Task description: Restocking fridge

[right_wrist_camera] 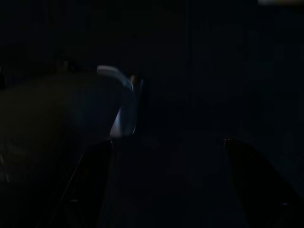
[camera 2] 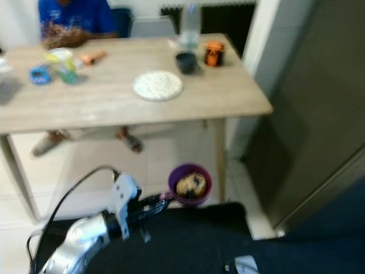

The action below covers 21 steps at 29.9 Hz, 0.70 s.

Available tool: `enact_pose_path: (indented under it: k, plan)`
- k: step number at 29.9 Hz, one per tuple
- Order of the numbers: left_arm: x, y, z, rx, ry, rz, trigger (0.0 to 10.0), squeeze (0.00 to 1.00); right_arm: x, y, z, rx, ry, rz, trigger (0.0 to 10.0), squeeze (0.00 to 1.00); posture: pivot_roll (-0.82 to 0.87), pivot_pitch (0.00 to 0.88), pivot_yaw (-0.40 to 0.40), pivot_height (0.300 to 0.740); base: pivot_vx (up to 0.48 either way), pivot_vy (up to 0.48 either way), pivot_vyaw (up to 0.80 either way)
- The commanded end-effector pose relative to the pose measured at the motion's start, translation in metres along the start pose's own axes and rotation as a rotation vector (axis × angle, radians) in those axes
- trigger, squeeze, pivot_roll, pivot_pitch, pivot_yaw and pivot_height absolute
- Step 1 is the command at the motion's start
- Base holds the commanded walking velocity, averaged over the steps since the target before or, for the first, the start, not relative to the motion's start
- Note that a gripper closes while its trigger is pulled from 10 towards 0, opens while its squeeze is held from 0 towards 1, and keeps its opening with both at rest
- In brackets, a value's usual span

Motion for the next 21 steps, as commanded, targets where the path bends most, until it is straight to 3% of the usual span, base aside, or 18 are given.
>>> enact_pose_path:
  k: [1, 12, 18, 21]
  plan:
    - [-0.002, 0.002, 0.003, -0.016, 0.0, 0.015, 10.0, 0.0, -0.001, -0.009, -0.001, 0.035, -0.003, 0.007, 10.0, 0.0, -0.06, 0.165, 0.019, 0.74, 0.0, 0.0, -0.77]
    - [0.008, 0.0, 0.004, -0.001, 0.055, 0.031, 10.0, 0.0, -0.002, -0.008, -0.002, 0.027, -0.002, 0.009, 10.0, 0.0, -0.06, 0.163, 0.018, 0.74, 0.0, 0.0, -0.78]
    - [0.007, -0.008, 0.001, 0.045, 0.035, 0.071, 10.0, 0.0, -0.002, -0.006, -0.002, 0.012, -0.003, 0.006, 10.0, 0.0, -0.06, 0.162, 0.017, 0.74, 0.0, 0.0, 0.0]
    - [0.005, -0.009, 0.001, 0.049, 0.028, 0.071, 10.0, 0.0, -0.003, -0.005, -0.002, 0.01, -0.002, 0.006, 10.0, 0.0, -0.06, 0.162, 0.017, 0.74, 0.0, -0.385, 0.0]
Point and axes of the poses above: a point about 5 cm out from each wrist's last joint towards the gripper, its own z axis pointing out of the wrist towards the gripper, its own y axis along the axis of the wrist's last joint, x = y × z, the point moved 4 cm from there along z, pointing out of the wrist towards the gripper, and after that the axes turned 9 degrees about z, right-handed, at the moved point
